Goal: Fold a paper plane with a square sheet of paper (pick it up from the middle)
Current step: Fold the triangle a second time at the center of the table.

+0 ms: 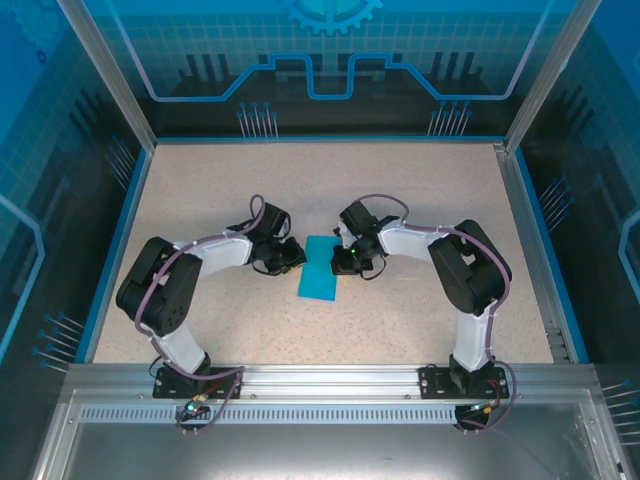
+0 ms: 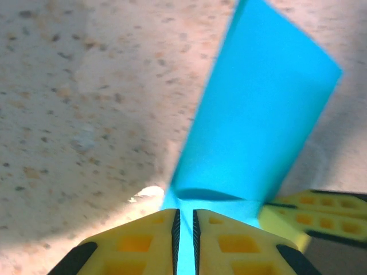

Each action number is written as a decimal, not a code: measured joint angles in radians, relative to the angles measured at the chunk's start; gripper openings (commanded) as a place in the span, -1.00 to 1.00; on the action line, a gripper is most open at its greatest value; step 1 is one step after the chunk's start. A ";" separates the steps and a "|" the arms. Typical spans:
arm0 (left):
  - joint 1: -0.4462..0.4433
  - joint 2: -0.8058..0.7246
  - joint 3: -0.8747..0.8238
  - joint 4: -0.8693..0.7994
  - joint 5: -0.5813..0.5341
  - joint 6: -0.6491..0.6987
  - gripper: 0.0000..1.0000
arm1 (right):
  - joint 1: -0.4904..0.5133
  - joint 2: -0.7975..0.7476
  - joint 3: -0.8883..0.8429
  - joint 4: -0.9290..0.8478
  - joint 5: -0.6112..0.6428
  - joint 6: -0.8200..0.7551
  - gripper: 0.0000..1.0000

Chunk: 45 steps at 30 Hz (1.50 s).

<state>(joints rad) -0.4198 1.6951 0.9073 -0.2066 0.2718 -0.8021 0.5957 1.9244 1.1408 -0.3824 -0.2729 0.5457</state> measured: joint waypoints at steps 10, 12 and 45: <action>-0.072 0.017 0.020 0.035 0.082 0.024 -0.73 | 0.000 0.000 0.000 0.000 -0.001 -0.002 -0.83; -0.072 0.038 0.020 0.036 0.081 0.024 -0.74 | 0.000 0.000 0.000 0.000 -0.001 -0.002 -0.83; -0.078 0.086 -0.016 0.101 -0.006 -0.051 -0.85 | 0.219 -0.154 -0.015 -0.060 0.135 -0.015 -0.78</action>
<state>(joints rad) -0.4976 1.7813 0.8913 -0.1055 0.2657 -0.8528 0.8146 1.7706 1.1255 -0.4423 -0.1379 0.5308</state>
